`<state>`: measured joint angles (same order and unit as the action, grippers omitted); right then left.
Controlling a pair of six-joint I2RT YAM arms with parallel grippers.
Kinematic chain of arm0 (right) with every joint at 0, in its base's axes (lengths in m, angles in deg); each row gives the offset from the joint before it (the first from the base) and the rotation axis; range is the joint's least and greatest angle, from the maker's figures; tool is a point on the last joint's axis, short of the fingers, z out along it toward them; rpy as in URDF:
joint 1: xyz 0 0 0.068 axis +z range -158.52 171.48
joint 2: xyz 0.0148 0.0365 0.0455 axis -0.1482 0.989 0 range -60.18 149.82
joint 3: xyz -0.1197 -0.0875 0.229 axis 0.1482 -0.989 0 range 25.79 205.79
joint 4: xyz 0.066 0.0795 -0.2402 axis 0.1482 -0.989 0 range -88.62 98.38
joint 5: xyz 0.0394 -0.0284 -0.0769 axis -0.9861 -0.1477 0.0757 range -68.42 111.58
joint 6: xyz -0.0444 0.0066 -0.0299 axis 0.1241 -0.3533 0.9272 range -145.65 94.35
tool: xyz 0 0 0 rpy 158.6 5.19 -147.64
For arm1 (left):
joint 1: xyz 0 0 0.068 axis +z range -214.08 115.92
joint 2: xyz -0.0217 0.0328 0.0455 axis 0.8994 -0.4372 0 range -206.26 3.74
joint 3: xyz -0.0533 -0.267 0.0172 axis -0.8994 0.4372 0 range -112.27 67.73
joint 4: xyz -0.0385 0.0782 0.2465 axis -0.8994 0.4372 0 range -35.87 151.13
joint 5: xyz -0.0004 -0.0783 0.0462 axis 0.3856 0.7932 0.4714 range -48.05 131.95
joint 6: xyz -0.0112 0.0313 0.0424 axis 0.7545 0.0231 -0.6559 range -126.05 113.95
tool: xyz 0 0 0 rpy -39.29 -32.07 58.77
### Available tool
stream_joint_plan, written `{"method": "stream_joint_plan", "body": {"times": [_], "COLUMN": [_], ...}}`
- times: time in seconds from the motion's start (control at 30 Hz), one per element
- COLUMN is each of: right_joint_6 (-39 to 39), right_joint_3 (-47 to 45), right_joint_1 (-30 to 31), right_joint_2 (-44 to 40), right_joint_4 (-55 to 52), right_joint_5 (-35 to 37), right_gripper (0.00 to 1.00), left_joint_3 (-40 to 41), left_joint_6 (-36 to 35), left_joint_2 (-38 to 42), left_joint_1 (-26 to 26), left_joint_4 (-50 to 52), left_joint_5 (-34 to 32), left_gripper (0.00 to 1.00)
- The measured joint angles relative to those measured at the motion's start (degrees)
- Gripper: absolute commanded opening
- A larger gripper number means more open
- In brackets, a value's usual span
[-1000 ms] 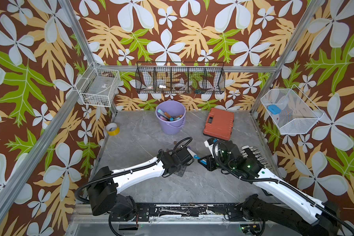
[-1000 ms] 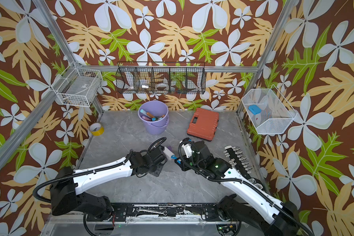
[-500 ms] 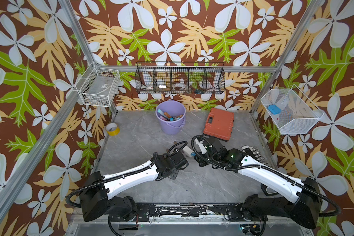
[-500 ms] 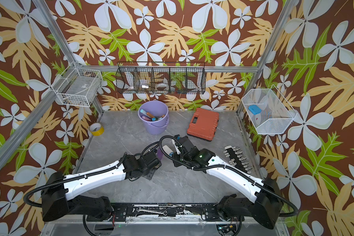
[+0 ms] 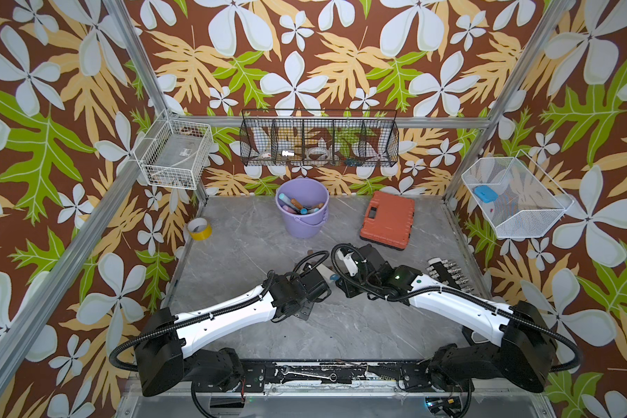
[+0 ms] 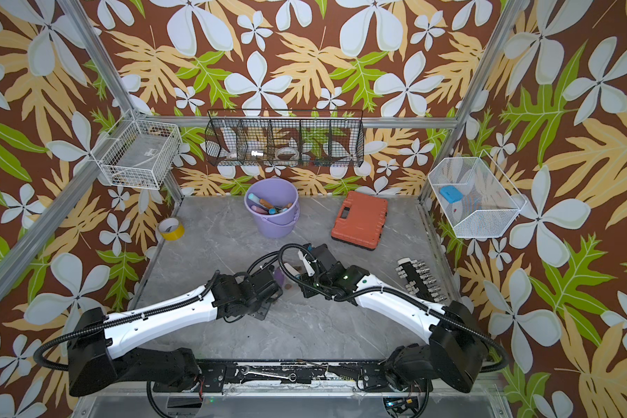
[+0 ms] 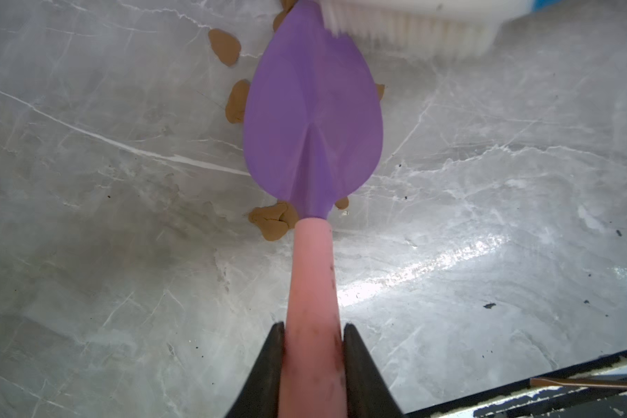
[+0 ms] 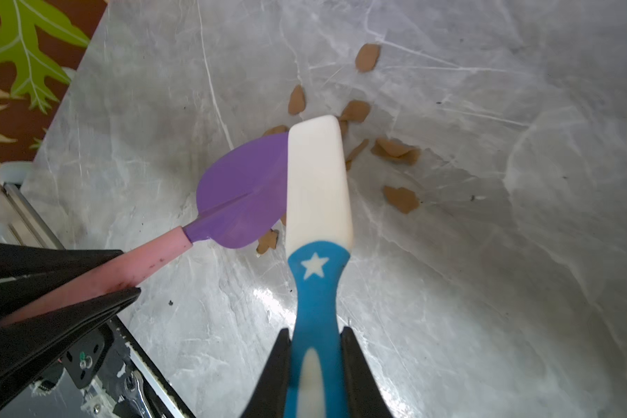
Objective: Brush the soil off the hand trowel and place it into the bucket
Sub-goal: Brush off the soil from the hand trowel.
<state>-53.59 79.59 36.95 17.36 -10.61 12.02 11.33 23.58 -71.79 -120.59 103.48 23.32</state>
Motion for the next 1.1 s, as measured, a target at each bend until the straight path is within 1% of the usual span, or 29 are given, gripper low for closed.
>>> {"method": "stream_joint_plan", "body": {"times": [0.07, 0.13, 0.23, 0.3, 0.37, 0.5, 0.57, 0.63, 0.7, 0.77, 0.83, 0.93, 0.97, 1.1], "right_joint_6": [-0.31, -0.33, -0.31, -0.31, -0.11, -0.28, -0.37, -0.59, -0.81, -0.83, -0.81, -0.50, -0.50, -0.07], "right_joint_3": [0.04, 0.52, 0.52, 0.20, -0.17, -0.42, 0.20, 0.90, 1.09, 0.96, 0.39, -1.64, -1.97, -1.33], "right_joint_1": [1.29, 3.85, 6.62, 6.21, 4.48, 1.44, 2.01, 4.24, 6.01, 6.19, 4.26, -1.92, -3.72, -5.88], "right_joint_2": [-1.40, -1.70, 0.15, 1.46, 1.64, -2.10, -3.82, -4.39, -3.72, -2.19, -0.83, -1.22, -2.16, -7.04], "right_joint_4": [1.33, 2.82, 5.44, 6.51, 5.64, 4.26, 4.20, 5.11, 6.49, 6.62, 6.19, 6.29, 6.14, 4.44], "right_joint_5": [-1.14, -1.95, -5.51, -4.17, -2.75, 0.02, -0.81, -1.86, -4.33, -5.29, -5.16, -5.20, -3.93, -2.08], "right_gripper": [0.00, 0.00, 0.00, 0.00, 0.00, 0.00, 0.00, 0.00, 0.00, 0.00, 0.00, 0.00, 0.00, 0.00], "left_joint_3": [-0.28, -0.79, -1.90, -2.38, -2.56, -2.58, -2.58, -2.58, -2.56, -2.56, -2.54, -2.49, -2.49, -2.23], "left_joint_6": [0.07, 0.07, 0.04, 0.02, -0.28, -1.05, -1.05, -1.07, -1.07, -1.07, -1.07, -1.31, -1.29, -1.25], "left_joint_2": [-0.13, -0.24, -0.07, 0.20, 0.52, 1.44, 1.64, 1.66, 1.70, 1.81, 2.16, 2.51, 2.62, 3.58], "left_joint_1": [0.07, 0.11, 0.11, 0.11, 0.11, 0.09, 0.11, 0.11, 0.11, 0.11, 0.11, 0.09, 0.09, 1.14], "left_joint_4": [-0.28, -0.57, -1.51, -1.33, -1.27, -2.56, -2.82, -2.97, -3.13, -3.37, -3.32, -3.45, -3.41, -4.20], "left_joint_5": [-0.24, -0.28, 0.24, 1.27, 2.10, 2.49, 2.14, 2.16, 2.16, 2.16, 2.38, 2.93, 3.06, 2.62], "left_gripper": [0.00, 0.00, 0.00, 0.00, 0.00, 0.00, 0.00, 0.00, 0.00, 0.00, 0.00, 0.00, 0.00, 0.00]}}
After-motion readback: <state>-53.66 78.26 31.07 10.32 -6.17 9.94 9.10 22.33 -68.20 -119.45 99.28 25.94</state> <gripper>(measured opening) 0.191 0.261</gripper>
